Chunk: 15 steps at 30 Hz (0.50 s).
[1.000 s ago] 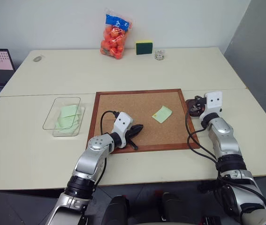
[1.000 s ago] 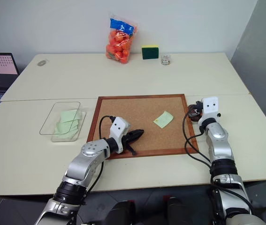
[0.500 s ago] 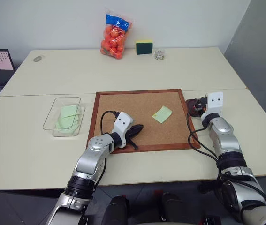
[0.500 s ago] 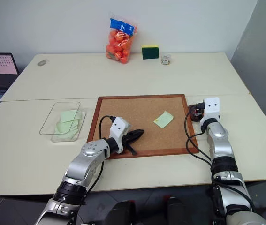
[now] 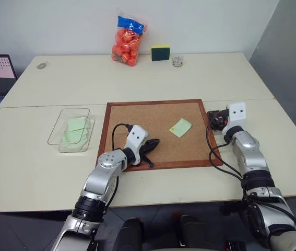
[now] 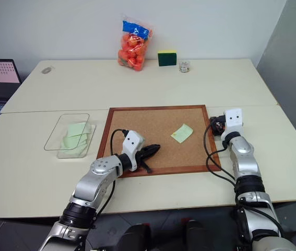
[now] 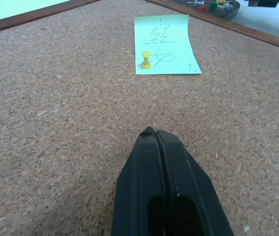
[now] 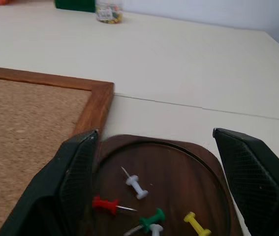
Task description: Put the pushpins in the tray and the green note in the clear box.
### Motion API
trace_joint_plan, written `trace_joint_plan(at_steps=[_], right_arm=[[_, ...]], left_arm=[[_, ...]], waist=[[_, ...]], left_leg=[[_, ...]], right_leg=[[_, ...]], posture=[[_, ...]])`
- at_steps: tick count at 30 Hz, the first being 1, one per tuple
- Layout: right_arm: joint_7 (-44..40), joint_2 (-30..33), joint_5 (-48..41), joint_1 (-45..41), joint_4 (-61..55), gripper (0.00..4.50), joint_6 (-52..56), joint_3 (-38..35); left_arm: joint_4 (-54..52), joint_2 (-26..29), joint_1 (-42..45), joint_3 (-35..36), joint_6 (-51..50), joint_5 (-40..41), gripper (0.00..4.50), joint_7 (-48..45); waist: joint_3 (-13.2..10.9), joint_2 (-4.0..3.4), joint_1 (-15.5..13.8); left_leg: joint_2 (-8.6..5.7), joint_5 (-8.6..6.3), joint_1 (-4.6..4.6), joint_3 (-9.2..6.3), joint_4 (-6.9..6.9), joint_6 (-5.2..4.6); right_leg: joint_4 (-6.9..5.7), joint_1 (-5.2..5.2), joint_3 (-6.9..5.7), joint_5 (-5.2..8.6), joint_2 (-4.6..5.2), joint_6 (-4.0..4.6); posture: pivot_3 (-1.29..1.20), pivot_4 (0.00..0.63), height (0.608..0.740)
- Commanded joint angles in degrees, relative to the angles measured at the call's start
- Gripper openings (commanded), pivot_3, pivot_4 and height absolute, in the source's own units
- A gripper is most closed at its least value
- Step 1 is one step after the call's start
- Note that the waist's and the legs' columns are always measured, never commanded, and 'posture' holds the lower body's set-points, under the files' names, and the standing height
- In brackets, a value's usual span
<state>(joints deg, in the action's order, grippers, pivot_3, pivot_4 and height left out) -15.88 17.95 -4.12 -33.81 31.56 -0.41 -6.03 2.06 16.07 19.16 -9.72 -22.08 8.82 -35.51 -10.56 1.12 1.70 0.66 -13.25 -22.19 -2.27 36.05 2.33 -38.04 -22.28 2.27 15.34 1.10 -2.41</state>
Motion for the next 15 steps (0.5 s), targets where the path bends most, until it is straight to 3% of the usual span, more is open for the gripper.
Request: trace_joint_plan(at_steps=[1, 7, 15], right_arm=[[-9.5, -1.4, -4.2, 2.4, -9.7, 3.91, -1.1, 3.3], [-19.6, -2.8, -7.8, 6.3, -18.8, 3.91, 2.5, 8.7], [-20.2, -3.5, -4.0, 6.0, -15.7, 3.91, 5.7, 13.0]], left_arm=[[0.5, -0.3, -0.6, -1.0, -0.7, -0.6, 0.0, 0.3], [0.1, -0.4, -0.9, -1.1, -0.8, -0.7, 0.0, 0.4], [0.0, -0.4, -1.0, -1.0, -0.6, -0.8, 0.0, 0.6]], waist=[[0.0, 0.0, 0.0], [0.0, 0.0, -0.1], [0.0, 0.0, -0.1]], left_leg=[[0.01, 0.0, 0.0, -0.01, 0.0, 0.0], [0.02, 0.0, 0.0, -0.04, 0.01, 0.0], [0.01, 0.0, 0.02, -0.05, 0.01, 0.0]], right_leg=[[0.0, 0.01, -0.01, 0.0, 0.0, 0.0], [-0.01, 0.01, -0.03, -0.01, 0.01, -0.02], [0.02, 0.02, -0.05, -0.01, 0.01, -0.02]], posture=[[0.0, 0.15, 0.74], [0.0, 0.15, 0.74], [0.0, 0.15, 0.74]])
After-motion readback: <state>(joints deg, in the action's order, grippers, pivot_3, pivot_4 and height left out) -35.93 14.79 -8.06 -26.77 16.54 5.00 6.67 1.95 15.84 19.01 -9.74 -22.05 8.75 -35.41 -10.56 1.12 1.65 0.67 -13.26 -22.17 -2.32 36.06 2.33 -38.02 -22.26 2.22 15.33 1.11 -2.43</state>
